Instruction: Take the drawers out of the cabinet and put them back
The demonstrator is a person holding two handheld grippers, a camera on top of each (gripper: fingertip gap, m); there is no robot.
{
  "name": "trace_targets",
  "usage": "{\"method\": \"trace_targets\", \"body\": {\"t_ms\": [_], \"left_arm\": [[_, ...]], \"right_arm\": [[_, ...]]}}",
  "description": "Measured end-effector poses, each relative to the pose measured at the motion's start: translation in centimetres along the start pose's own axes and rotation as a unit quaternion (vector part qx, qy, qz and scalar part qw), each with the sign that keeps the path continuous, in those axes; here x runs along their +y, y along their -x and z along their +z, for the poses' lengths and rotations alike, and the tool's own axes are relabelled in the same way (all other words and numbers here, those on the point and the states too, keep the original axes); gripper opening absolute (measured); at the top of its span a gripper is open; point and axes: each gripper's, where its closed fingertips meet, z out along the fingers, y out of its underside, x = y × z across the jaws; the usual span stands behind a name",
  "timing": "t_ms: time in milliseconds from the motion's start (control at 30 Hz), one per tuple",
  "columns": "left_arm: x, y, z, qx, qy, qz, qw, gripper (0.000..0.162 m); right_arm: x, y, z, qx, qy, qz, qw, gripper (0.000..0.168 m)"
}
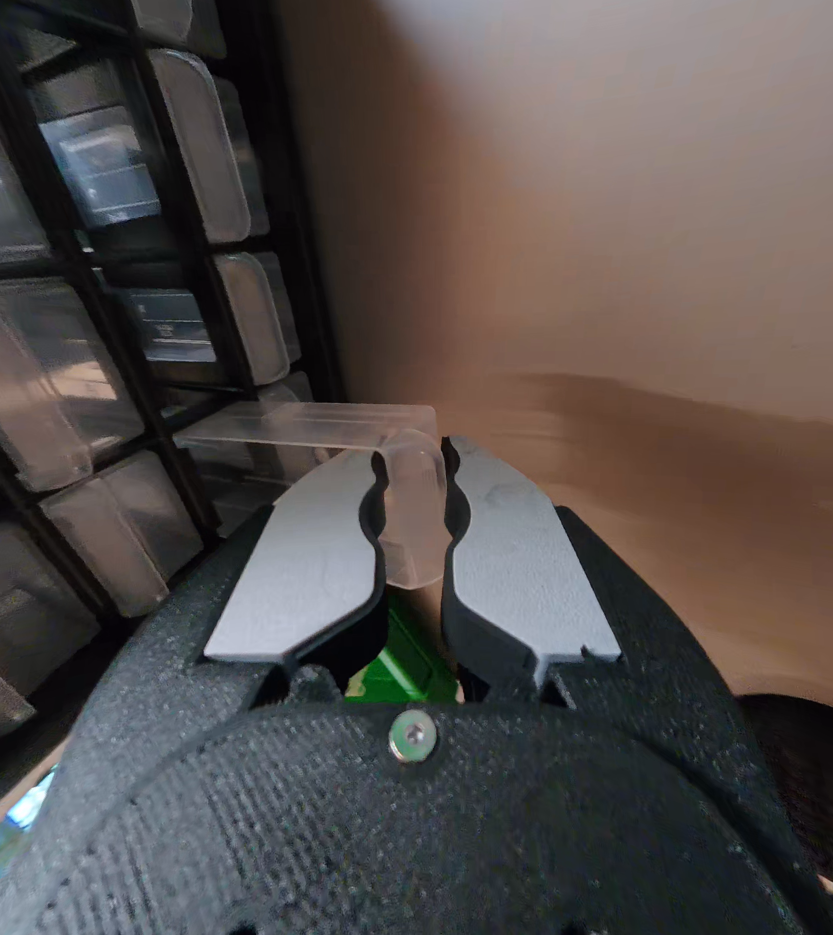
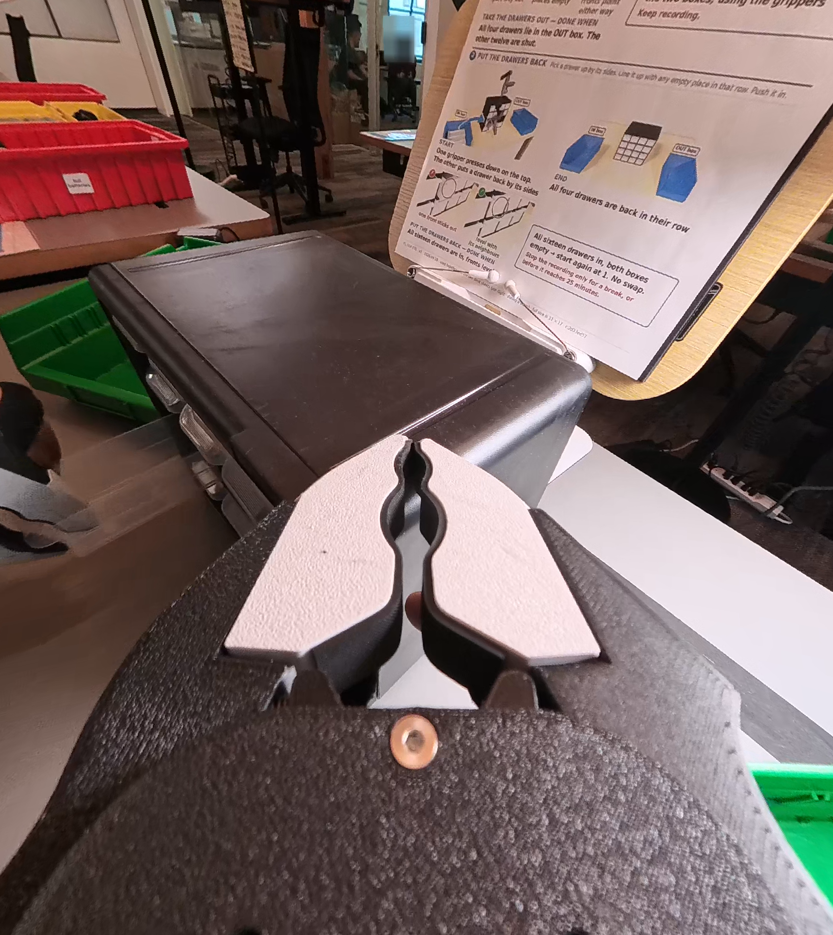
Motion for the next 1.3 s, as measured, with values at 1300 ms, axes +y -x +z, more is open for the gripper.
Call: {"method": "trace_targets", "body": {"t_ms": [1300], "left_arm": [[4.8, 6.7, 0.5, -0.181, -0.280, -0.274, 0.902, 0.005]], "right_arm": [[-0.1, -0.1, 0.2, -0.016, -0.022, 0.019, 0.999, 0.000]]}}
